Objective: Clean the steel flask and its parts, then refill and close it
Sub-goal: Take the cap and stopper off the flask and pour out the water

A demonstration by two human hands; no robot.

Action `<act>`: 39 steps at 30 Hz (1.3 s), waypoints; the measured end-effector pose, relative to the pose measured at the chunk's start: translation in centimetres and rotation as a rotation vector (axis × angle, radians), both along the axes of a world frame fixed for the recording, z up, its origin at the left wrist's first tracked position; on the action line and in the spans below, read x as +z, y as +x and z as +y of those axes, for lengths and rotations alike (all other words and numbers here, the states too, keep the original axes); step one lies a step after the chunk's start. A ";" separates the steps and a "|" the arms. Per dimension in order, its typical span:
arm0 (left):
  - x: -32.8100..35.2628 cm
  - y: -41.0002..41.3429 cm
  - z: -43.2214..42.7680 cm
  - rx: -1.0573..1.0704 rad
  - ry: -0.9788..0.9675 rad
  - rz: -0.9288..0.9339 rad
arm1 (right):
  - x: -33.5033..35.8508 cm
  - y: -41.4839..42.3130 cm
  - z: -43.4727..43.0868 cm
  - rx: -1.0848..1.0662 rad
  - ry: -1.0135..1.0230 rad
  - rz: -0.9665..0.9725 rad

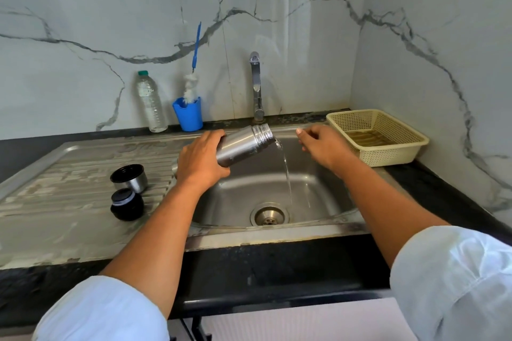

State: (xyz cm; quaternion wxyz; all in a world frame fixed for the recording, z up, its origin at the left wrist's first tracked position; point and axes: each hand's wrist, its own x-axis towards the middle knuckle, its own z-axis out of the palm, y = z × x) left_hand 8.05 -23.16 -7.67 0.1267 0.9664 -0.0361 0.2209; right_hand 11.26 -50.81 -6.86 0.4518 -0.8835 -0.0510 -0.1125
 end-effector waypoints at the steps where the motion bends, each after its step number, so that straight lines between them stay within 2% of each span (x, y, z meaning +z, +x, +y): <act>1: 0.0 0.0 0.0 0.000 0.006 0.001 | -0.1 -0.3 0.0 -0.002 -0.043 -0.033; 9: -0.2 0.0 0.2 0.024 0.053 0.024 | -2.2 -0.6 -0.3 -0.022 -0.070 -0.123; 20: -0.5 -0.3 0.4 0.030 0.063 -0.009 | -2.7 -0.4 0.1 0.036 -0.072 -0.120; 39: -0.4 -0.2 0.6 0.041 0.106 -0.081 | -2.7 -0.1 0.2 0.006 -0.085 -0.120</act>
